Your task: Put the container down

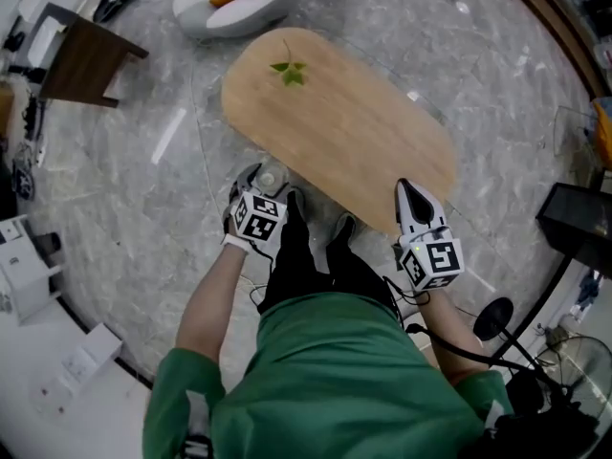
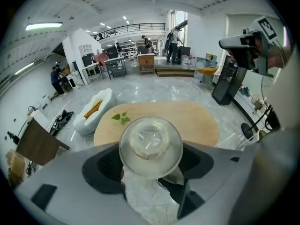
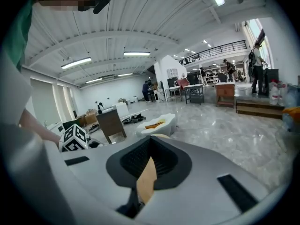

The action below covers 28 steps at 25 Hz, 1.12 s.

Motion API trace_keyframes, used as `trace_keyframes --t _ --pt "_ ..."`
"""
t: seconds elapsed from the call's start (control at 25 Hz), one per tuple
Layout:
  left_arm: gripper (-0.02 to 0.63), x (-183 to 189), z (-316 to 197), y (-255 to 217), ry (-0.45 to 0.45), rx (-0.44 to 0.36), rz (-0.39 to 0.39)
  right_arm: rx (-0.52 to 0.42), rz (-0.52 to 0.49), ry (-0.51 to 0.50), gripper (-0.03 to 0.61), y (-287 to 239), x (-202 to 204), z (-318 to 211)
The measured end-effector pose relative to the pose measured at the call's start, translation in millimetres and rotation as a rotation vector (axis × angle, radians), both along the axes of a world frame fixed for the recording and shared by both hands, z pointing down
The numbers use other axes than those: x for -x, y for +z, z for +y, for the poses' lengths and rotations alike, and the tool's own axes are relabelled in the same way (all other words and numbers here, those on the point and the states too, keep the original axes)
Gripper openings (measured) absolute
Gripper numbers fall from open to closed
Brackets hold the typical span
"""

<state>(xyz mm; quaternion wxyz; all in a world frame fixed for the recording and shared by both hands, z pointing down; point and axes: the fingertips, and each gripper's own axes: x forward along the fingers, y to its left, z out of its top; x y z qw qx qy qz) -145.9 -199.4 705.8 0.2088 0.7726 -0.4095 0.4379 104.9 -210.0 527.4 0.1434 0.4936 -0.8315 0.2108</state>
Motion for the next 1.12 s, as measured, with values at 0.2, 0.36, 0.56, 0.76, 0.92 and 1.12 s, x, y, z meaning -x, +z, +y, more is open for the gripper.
trace_keyframes --t 0.2,0.36,0.56,0.76,0.92,1.12 --pt "0.341 15 -47 35 0.064 0.023 0.003 0.046 0.027 0.103 0.014 18 18 -23" --pt "0.341 29 -86 62 0.119 0.010 -0.028 0.060 0.035 0.162 0.014 30 33 -44" --pt "0.341 43 -114 112 0.193 0.024 -0.068 0.102 0.073 0.200 0.014 59 48 -48" --pt "0.341 33 -141 159 0.234 0.030 -0.072 0.147 0.087 0.218 0.014 92 46 -50" --pt "0.341 13 -152 190 0.248 0.028 -0.065 0.169 0.089 0.238 0.014 121 35 -53" --pt "0.341 -5 -156 211 0.264 0.035 -0.052 0.169 0.082 0.249 0.014 140 24 -63"
